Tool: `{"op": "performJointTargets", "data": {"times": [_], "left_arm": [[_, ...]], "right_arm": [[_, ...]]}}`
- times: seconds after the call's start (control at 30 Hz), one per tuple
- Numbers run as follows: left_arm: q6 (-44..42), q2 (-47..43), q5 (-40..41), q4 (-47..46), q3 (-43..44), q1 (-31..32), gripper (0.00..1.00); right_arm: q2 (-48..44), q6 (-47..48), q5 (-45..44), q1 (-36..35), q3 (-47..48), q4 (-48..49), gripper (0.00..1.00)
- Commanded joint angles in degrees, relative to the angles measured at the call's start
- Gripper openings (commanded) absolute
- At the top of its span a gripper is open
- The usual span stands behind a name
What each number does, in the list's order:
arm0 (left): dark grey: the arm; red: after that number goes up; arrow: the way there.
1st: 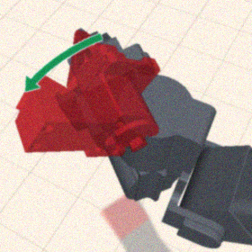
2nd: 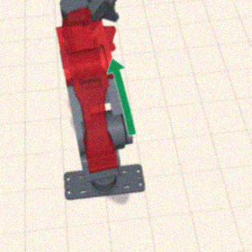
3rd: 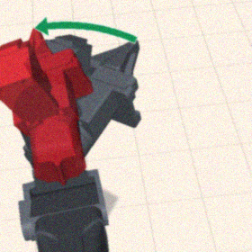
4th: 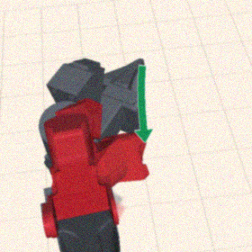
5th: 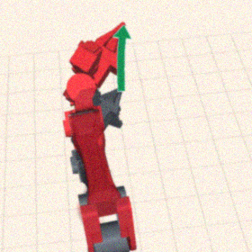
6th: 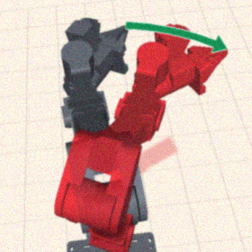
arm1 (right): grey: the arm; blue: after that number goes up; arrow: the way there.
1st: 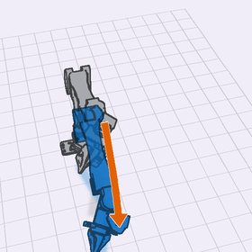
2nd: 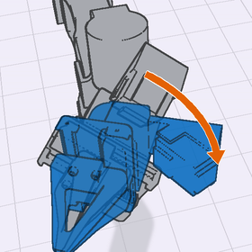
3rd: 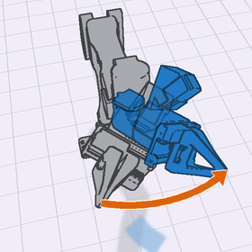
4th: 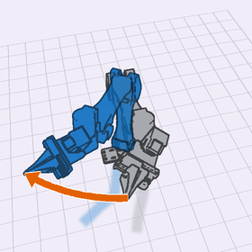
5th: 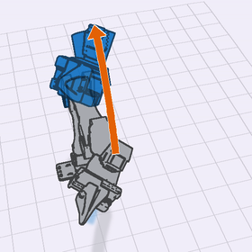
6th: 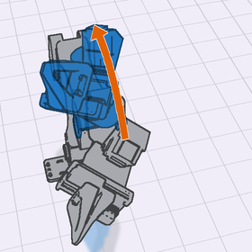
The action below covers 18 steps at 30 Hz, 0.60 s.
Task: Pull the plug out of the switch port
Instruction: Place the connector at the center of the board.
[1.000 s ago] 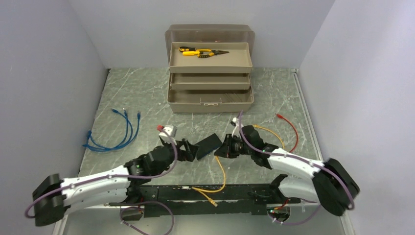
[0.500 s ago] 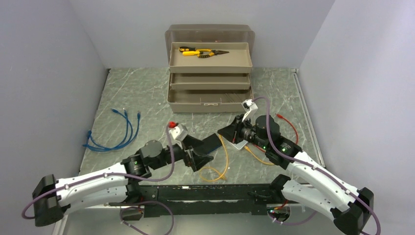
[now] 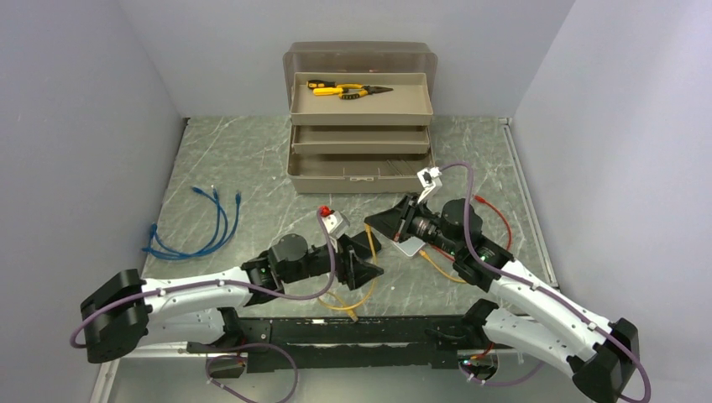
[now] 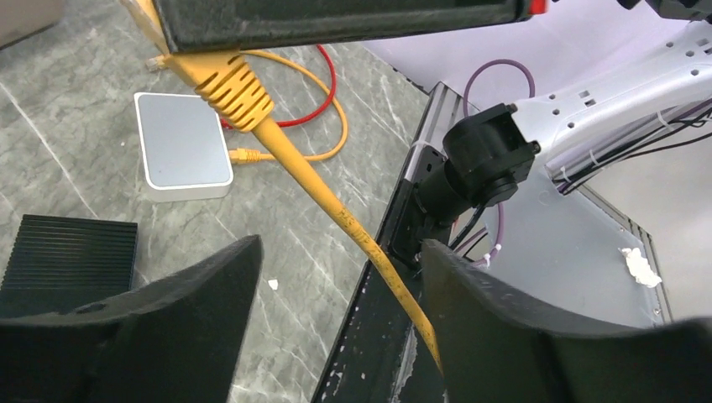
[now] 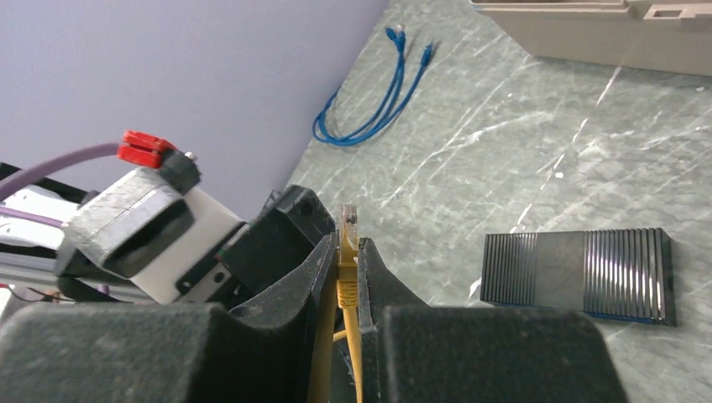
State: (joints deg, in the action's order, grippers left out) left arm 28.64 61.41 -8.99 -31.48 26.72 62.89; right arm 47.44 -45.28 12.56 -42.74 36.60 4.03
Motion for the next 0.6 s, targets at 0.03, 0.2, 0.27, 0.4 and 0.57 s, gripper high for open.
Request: {"op": "performJointTargets", "data": {"times": [0.03,0.2,0.27,0.4,0.57], "left_arm": [[2.9,3.2,-1.6,-8.0,2.5,0.4,0.55],[3.0,3.9,-1.9,-5.9,3.8,0.4,0.01],[3.0,2.9,-1.2,-4.0,3.9,0.4,0.00],[2.1,-2.8,2.8,4.6,5.1,0.4,0.00],[-0.5,-12.3,15.7,24.6,10.5,0.4,0.00]], "right_arm": [[-1.9,-3.0,0.4,-0.3,-0.6,5.9,0.00],[-3.0,-1.9,0.5,-0.3,-0.5,4.6,0.00],[-3.7,-0.7,0.4,-0.3,0.1,2.6,0.00],[-6.0,2.7,-1.6,-0.4,2.8,-5.7,0.69],[-11.2,6.6,-8.9,-0.2,7.1,-16.8,1.00]]}}
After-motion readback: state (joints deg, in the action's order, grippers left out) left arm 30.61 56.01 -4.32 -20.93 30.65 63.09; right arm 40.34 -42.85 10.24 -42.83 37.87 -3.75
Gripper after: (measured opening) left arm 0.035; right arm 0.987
